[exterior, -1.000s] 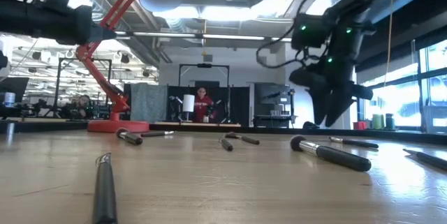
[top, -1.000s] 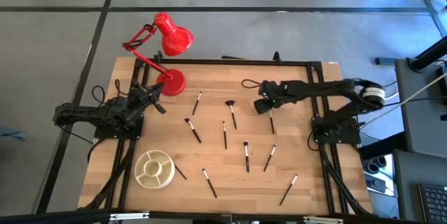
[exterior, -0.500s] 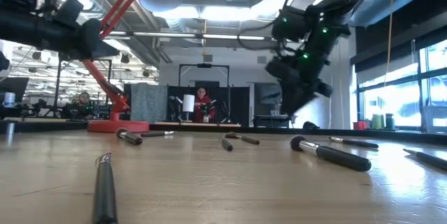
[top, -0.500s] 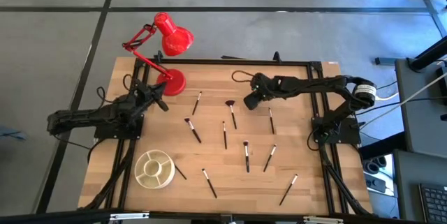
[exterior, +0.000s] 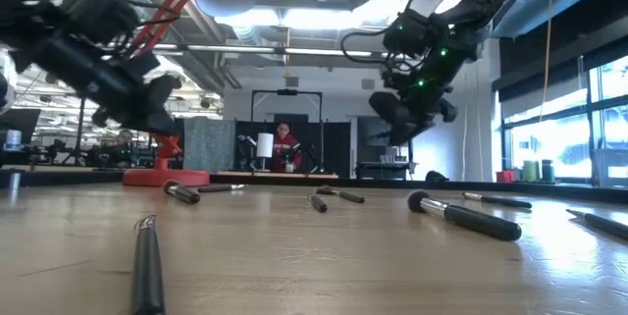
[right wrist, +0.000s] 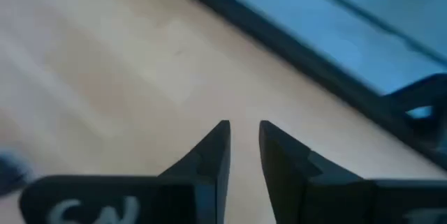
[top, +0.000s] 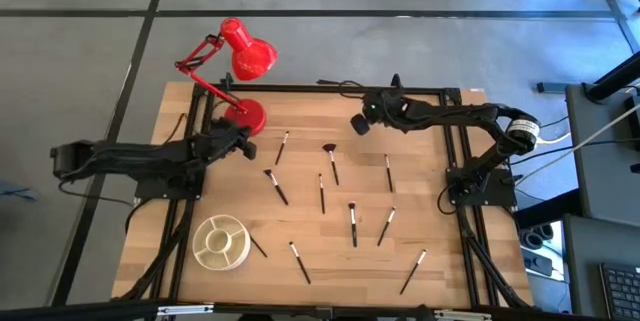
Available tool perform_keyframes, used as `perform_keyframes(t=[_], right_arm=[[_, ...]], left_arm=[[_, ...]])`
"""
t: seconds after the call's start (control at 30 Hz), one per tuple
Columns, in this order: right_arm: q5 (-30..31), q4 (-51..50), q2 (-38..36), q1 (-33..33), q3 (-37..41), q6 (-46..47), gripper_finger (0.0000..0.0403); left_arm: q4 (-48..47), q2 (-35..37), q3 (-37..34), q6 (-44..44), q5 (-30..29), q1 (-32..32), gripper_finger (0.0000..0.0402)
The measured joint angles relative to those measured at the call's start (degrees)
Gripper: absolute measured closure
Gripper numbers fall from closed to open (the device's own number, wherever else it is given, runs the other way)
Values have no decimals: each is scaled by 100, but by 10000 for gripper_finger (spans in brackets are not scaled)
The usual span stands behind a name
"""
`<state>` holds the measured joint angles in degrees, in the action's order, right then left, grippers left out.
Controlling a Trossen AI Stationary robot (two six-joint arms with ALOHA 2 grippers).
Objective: Put items in baskets/containers
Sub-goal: Put the black eyeshadow brush into the white organizer bin
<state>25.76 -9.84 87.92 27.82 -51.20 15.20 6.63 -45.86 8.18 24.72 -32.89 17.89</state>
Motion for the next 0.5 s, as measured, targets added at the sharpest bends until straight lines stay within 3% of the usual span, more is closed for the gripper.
perform_keyframes(t=[0.17,0.27,0.5], right_arm=[[764,94,0,228,1,-40,329],[888,191,0,492,2,63,329],[-362,237,0,1302,-75,112,329]], left_arm=[[-102,-1144,813,-326,58,85,350],[-250,-1917,1380,-473,343,277,349],[-595,-3880,2770,-489,1653,778,325]])
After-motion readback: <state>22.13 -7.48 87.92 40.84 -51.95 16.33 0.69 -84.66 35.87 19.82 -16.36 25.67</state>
